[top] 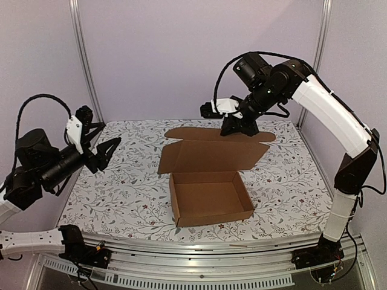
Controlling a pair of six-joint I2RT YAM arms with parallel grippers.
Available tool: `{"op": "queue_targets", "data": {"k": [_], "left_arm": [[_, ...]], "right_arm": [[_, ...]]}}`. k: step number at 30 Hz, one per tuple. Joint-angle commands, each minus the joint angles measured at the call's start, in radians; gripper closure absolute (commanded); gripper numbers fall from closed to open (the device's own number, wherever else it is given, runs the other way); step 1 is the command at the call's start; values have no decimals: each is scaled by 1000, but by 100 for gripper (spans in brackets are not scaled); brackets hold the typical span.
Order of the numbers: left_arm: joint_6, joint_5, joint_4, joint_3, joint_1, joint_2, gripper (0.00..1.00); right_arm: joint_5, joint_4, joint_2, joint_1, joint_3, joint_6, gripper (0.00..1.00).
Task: Fold the paper box
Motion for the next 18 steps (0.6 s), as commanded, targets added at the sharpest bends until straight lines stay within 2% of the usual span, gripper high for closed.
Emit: {"op": "queue_targets", "data": {"k": [1, 3, 7, 14, 18], "left_arm": [[8, 289, -147, -30, 263, 168, 33], [28, 426, -158, -3, 332, 268, 37], [71, 588, -141, 17, 342, 362, 37], [65, 709, -52, 61, 341, 484, 39], [75, 751, -50, 87, 341, 534, 45]], "right_arm": [[-62, -263, -36, 1, -8, -49, 100], [-65, -263, -36, 1, -5, -46, 100], [-75, -260, -33, 0, 1, -28, 100], [-93, -263, -13, 0, 20, -5, 100], [-94, -260, -12, 0, 20, 1, 100]]}}
